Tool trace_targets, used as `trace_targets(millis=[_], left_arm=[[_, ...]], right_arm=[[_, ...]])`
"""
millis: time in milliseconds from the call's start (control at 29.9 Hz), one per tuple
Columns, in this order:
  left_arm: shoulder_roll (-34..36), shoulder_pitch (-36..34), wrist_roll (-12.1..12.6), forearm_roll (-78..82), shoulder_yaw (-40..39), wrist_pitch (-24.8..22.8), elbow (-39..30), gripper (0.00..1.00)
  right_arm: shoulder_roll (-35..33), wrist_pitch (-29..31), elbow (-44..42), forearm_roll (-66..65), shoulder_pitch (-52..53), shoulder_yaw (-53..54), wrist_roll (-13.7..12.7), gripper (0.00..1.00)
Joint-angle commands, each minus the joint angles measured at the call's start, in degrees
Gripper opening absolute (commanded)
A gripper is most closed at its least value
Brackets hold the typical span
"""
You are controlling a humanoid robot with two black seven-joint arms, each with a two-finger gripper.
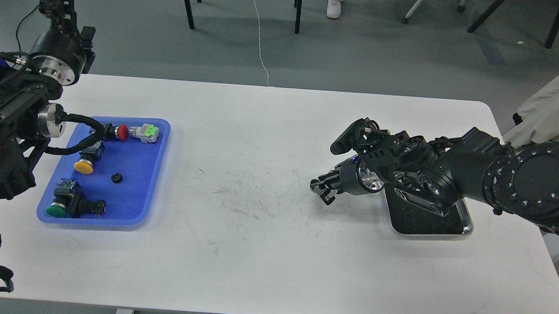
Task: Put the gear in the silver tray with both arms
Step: 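Close the right gripper on the black gear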
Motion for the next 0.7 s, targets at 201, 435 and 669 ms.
trace_targets(millis=[201, 435, 669], left_arm=[[0.07, -0.03, -0.1, 0.0, -0.01, 0.0, 0.0, 0.98], [0.16, 0.06, -0.1, 0.0, -0.01, 0.0, 0.0, 0.98], [-0.02, 0.06, -0.1, 0.0, -0.01, 0.09, 0.0, 0.98]], right_arm=[[0.0, 0.0, -0.33, 0.0, -0.37, -0.01, -0.08, 0.05], [0.0, 0.0, -0.77, 0.0, -0.19, -0.01, 0.01, 0.02], [0.0, 0.35, -0.07, 0.35, 2.26, -0.01, 0.1, 0.01]])
